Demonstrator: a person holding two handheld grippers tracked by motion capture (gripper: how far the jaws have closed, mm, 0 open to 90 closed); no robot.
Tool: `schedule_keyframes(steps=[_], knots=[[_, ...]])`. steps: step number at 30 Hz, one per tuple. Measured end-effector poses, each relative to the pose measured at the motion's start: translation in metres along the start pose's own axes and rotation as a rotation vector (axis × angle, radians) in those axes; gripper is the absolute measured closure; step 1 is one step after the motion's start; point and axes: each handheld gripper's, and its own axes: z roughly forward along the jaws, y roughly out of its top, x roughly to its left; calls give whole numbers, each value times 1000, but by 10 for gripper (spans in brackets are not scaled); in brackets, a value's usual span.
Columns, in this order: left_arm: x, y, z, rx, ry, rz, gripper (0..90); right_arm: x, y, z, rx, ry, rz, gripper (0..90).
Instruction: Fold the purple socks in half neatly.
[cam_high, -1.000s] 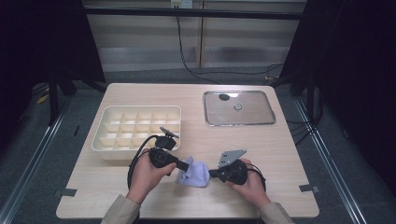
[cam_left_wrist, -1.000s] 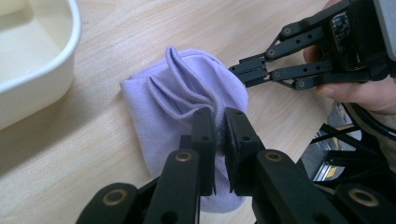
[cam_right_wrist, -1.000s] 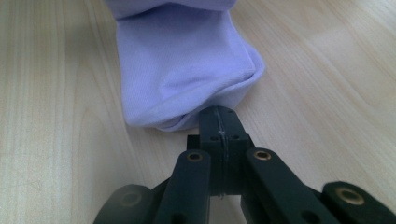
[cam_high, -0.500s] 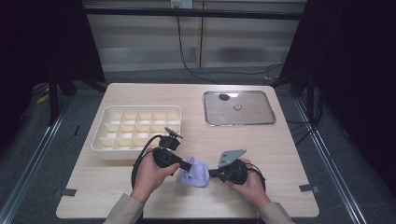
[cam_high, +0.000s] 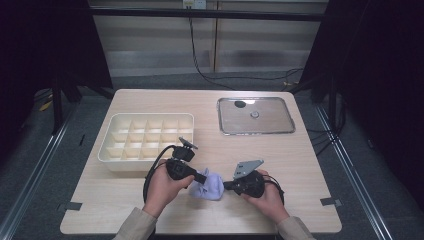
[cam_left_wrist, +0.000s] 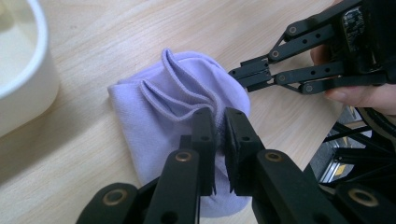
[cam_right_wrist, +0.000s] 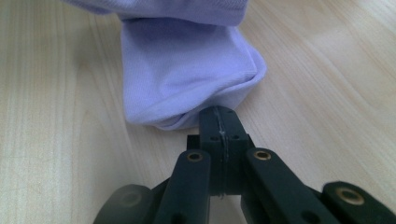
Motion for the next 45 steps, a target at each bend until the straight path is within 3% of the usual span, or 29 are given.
schedule_keyframes(steps=[3,9,12,21,32,45], knots=[[-1,1,-1,14,-5,27,835,0,0,0,1,0,-3,900],[-4,3,-1,10,-3,37,835,0,1,1,-6,0,-7,900],[-5,3,2,5,0,21,835,1,1,2,-4,2,3,900],[-4,4,6,15,18,41,835,2,3,4,-3,7,-18,900],[-7,5,11,19,22,52,835,4,4,5,-7,10,-9,900],[-9,3,22,30,73,83,833,4,4,5,-8,10,-10,900]])
